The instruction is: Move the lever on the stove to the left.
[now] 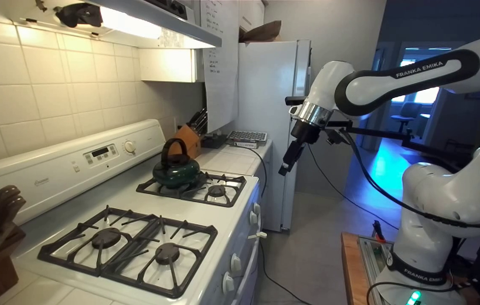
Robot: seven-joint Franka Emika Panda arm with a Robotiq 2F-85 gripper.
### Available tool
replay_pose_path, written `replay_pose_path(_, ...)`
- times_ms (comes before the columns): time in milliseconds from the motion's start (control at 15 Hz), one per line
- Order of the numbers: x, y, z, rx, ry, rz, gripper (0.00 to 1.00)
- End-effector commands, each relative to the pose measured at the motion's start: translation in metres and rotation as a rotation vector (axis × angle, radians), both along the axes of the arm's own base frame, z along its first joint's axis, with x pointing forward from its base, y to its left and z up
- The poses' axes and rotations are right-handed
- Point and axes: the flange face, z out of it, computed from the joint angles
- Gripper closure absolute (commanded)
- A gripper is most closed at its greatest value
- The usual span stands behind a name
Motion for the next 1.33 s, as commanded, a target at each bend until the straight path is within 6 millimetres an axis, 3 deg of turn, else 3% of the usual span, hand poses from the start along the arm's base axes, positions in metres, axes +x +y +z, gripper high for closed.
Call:
replay_pose_path(0,0.004,-0.006,-0.008,0.018,0.049,-0.012,0.00)
replay_pose_path(467,-0.002,-0.046,-0.072,0.210,0.311,-0.024,0.00)
replay_pose_path(867,0.000,-0.072,-0.112,0.141,0.377,0.039,0.00)
replay_pose_path(1267,0.025,-0.080,-0.133,0.045,0.337,0.232,0.00)
